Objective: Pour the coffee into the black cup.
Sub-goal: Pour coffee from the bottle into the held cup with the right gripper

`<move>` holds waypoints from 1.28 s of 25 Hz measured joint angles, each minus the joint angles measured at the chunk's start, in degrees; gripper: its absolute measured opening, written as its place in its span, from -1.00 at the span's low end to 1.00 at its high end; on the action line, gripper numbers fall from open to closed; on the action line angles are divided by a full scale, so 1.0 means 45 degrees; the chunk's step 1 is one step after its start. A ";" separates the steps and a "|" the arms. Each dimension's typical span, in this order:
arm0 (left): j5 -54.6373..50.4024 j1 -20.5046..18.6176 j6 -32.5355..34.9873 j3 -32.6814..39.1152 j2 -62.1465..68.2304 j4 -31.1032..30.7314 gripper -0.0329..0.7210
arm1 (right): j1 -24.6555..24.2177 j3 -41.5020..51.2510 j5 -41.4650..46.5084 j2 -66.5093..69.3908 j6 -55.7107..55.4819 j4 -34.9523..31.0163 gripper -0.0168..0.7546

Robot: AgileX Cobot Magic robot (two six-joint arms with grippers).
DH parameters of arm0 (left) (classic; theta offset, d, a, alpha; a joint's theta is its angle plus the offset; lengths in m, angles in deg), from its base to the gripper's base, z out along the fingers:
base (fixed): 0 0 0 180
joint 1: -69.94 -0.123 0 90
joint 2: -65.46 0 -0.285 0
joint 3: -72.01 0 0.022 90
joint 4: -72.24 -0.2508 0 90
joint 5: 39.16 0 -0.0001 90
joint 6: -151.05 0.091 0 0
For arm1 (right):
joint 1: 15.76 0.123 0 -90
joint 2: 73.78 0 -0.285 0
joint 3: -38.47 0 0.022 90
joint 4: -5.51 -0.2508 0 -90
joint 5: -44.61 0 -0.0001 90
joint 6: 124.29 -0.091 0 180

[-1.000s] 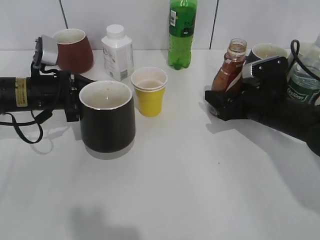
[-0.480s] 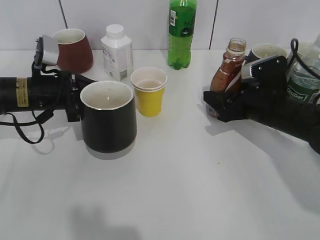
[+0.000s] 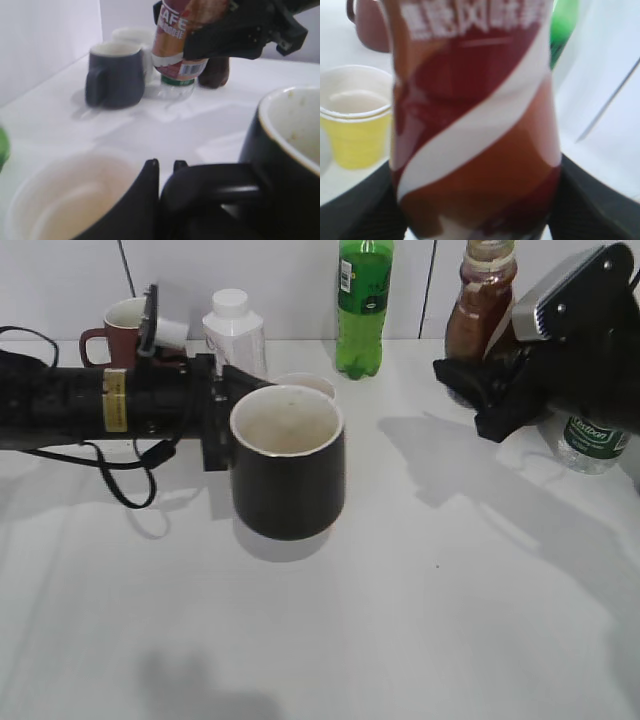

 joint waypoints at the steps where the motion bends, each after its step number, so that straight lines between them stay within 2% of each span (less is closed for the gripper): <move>1: 0.0012 0.0211 0.0000 -0.0090 0.0000 0.0153 -0.78 | 0.0000 0.0000 0.0210 -0.0264 0.0346 0.0084 0.45; 10: -0.0422 0.2129 0.0000 -0.1351 0.0000 0.0924 -0.78 | 0.0000 0.0010 0.1136 -0.1611 0.3561 0.0942 0.45; 14: -0.1006 0.2675 0.0000 -0.1620 0.0003 0.1593 -0.78 | 0.0000 -0.0044 0.1135 -0.1654 0.4193 0.1003 0.45; 23: -0.1768 0.2945 0.0000 -0.1686 0.0013 0.1712 -0.78 | 0.0000 -0.0088 0.1099 -0.1654 0.8517 0.1181 0.45; 32: -0.1749 0.2945 0.0000 -0.1686 0.0013 0.1700 -0.78 | 0.0000 -0.0088 0.0311 -0.1654 1.0970 0.1176 0.45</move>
